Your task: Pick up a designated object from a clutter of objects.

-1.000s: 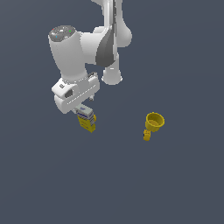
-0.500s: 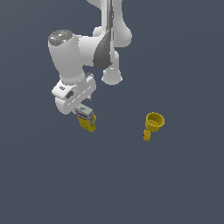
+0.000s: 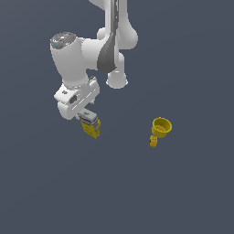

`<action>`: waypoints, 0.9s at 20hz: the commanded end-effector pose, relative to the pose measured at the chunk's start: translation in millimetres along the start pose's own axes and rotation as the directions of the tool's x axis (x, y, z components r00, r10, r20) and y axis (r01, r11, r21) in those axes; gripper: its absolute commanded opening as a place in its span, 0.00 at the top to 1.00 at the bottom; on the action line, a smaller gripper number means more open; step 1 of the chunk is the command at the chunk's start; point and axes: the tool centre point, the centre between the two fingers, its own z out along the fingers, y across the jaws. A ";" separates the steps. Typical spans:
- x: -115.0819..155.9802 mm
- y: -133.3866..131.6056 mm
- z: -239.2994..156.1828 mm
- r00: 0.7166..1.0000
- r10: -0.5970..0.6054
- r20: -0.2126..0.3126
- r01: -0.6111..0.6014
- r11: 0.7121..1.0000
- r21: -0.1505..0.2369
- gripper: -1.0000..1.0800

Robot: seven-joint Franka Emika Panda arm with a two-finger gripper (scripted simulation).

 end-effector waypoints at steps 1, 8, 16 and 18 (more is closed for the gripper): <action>-0.2 -0.2 3.4 1.000 0.000 0.000 0.000 1.000 0.000 0.04; -0.6 -1.2 31.2 1.000 -0.002 0.000 0.002 1.000 0.000 0.04; -0.4 -0.5 49.2 1.000 -0.003 0.000 0.003 1.000 0.000 0.04; -0.4 -0.5 49.2 1.000 -0.003 0.000 0.003 1.000 0.000 1.00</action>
